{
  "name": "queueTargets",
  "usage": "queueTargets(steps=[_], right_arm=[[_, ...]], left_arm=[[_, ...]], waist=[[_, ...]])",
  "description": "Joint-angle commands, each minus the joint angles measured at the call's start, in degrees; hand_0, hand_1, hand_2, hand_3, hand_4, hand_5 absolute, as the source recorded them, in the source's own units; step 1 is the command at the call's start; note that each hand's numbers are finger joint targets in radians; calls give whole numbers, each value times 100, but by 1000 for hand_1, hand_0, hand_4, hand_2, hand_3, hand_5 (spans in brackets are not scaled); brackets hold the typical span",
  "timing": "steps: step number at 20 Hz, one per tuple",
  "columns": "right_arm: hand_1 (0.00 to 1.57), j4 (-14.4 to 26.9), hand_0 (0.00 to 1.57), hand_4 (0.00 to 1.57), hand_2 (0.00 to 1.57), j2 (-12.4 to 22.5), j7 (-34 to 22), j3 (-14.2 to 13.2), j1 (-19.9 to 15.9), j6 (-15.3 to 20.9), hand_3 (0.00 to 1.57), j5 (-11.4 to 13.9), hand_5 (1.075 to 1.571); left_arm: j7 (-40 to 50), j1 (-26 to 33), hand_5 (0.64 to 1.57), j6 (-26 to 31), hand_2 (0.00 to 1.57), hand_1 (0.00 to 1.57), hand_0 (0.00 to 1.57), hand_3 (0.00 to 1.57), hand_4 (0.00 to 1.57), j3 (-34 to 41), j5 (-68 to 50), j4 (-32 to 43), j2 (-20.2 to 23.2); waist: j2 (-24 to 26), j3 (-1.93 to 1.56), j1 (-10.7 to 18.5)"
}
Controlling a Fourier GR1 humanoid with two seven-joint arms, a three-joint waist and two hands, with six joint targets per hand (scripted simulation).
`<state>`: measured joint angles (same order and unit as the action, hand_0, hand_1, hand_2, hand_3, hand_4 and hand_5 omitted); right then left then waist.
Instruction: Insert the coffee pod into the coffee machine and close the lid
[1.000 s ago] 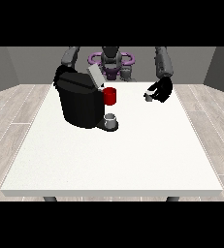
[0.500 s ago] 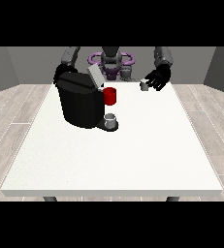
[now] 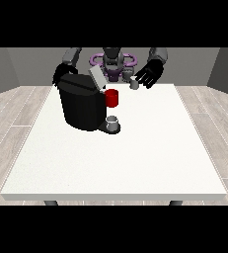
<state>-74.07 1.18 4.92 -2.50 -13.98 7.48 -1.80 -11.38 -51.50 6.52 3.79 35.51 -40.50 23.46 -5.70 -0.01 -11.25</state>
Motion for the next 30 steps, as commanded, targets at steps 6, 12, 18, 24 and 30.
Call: queueTargets(steps=[6,12,18,24,30], right_arm=[[0,-330,0,502,0,-34,-55,160,-137,14,0,79,1571],[0,-488,0,459,0,12,-321,214,-655,204,0,266,1571],[0,-467,0,480,0,150,-181,20,-566,7,0,58,1571],[0,-400,0,499,0,-66,-109,45,-461,286,0,139,1571],[0,-317,0,513,0,27,54,-42,-238,44,0,-72,1571]], left_arm=[[349,-863,1571,229,1262,1239,1239,1198,476,368,-130,194,271],[341,-1372,1571,244,1332,1278,1278,1265,519,408,-50,268,426],[389,-1564,1571,218,1303,1277,1277,1236,488,489,-38,291,481],[527,-1622,1571,342,1326,1305,1305,1229,500,434,20,401,377],[644,-1339,1571,-75,1294,1251,1251,1208,506,190,237,310,-168]], waist=[[-371,0,-443],[-777,2,-567],[-892,0,-646],[-901,0,-594],[-734,-2,-569]])
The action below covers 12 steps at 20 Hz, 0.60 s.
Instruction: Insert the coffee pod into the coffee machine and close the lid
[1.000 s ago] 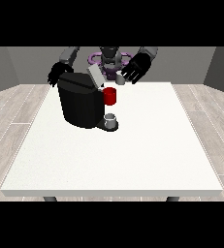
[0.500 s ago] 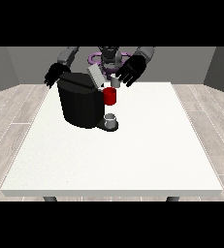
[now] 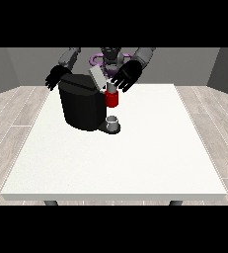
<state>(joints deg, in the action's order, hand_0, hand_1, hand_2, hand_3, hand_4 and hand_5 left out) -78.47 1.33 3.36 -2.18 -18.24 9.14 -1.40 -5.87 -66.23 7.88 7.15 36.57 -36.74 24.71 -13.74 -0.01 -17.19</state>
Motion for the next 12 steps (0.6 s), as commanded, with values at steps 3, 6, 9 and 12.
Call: queueTargets(steps=[3,6,9,12], right_arm=[[0,-39,0,513,0,108,5,-68,-133,35,0,38,1571],[0,55,0,462,0,115,330,-135,275,-232,0,-167,1571],[0,-223,0,457,0,15,175,-55,73,-26,0,-79,1571],[0,-48,0,433,0,205,-102,-142,113,-149,0,-121,1571]], left_arm=[[-199,41,1571,-117,1253,1179,1179,1183,493,-4,44,7,-60],[-56,-41,1571,130,1272,1203,1203,1200,500,-22,83,25,101],[-445,82,1571,1,1279,1204,1204,1208,521,56,38,134,124],[-72,57,1571,-4,1239,1164,1164,1182,492,-75,148,117,-141]], waist=[[-132,1,114],[33,-2,30],[-231,0,13],[67,-1,65]])
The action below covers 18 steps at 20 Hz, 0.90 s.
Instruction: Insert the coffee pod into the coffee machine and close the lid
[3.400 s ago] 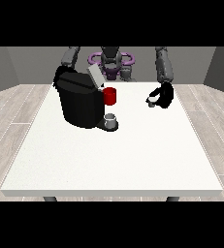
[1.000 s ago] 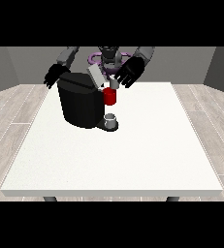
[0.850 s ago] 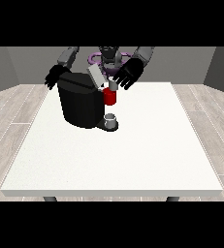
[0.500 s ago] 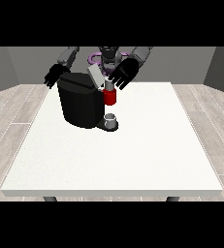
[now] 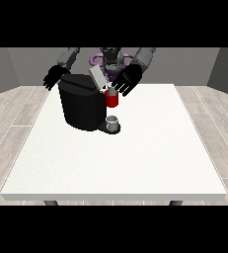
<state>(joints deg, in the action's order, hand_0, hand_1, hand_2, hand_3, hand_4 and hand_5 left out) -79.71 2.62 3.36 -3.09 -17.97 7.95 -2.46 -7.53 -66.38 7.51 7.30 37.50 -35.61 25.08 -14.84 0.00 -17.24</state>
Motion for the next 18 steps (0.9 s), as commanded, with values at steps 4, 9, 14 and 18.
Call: queueTargets(steps=[4,9,14,18], right_arm=[[0,221,0,446,0,184,61,-316,-261,-40,0,-165,1571],[0,16,0,364,0,48,18,-28,-156,80,0,61,1571],[0,305,0,401,0,-126,371,-96,84,155,0,12,1571],[0,134,0,431,0,-99,99,-26,91,223,0,83,1571]], left_arm=[[109,-166,1571,99,1275,1221,1221,1199,488,-15,76,14,48],[-33,-110,1571,-22,1266,1220,1220,1167,481,66,48,136,-1],[123,9,1571,123,1195,1161,1161,1058,457,-125,138,-5,-257],[-120,134,1571,16,1158,1118,1118,990,442,-148,238,22,-115]], waist=[[-174,-2,134],[-303,1,-56],[27,-3,200],[44,0,188]])
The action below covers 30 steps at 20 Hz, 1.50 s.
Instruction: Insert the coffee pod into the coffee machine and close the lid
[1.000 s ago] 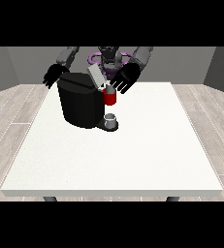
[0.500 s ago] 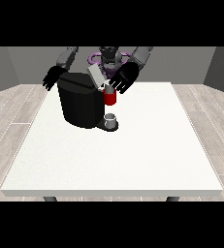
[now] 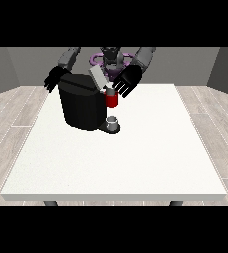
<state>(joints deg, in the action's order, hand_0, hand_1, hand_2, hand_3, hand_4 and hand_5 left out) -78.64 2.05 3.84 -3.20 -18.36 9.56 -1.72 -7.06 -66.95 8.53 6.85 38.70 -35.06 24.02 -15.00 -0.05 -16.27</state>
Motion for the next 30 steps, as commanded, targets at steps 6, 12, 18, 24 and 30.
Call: queueTargets(steps=[6,12,18,24,30], right_arm=[[0,-15,0,459,0,113,-46,-120,20,-80,0,-115,1571],[0,3,0,419,0,2,121,-30,132,-28,0,-59,1571],[0,197,0,338,0,40,53,-133,-26,86,0,-30,1571],[0,32,0,416,0,-48,294,15,330,125,0,92,1571],[0,-100,0,383,0,86,-240,-106,345,-102,0,-212,1571]], left_arm=[[-274,195,1571,-19,1125,1058,1058,961,367,-74,142,20,99],[-349,199,1571,11,1022,912,912,865,363,-134,225,37,74],[-286,99,1571,171,0,0,0,0,0,-434,550,-23,84],[-423,264,1571,228,0,0,0,0,0,-290,454,31,101],[-350,332,1571,502,0,0,0,0,0,-242,443,45,209]], waist=[[35,5,97],[-6,4,58],[-27,3,146],[169,4,137],[665,5,225]])
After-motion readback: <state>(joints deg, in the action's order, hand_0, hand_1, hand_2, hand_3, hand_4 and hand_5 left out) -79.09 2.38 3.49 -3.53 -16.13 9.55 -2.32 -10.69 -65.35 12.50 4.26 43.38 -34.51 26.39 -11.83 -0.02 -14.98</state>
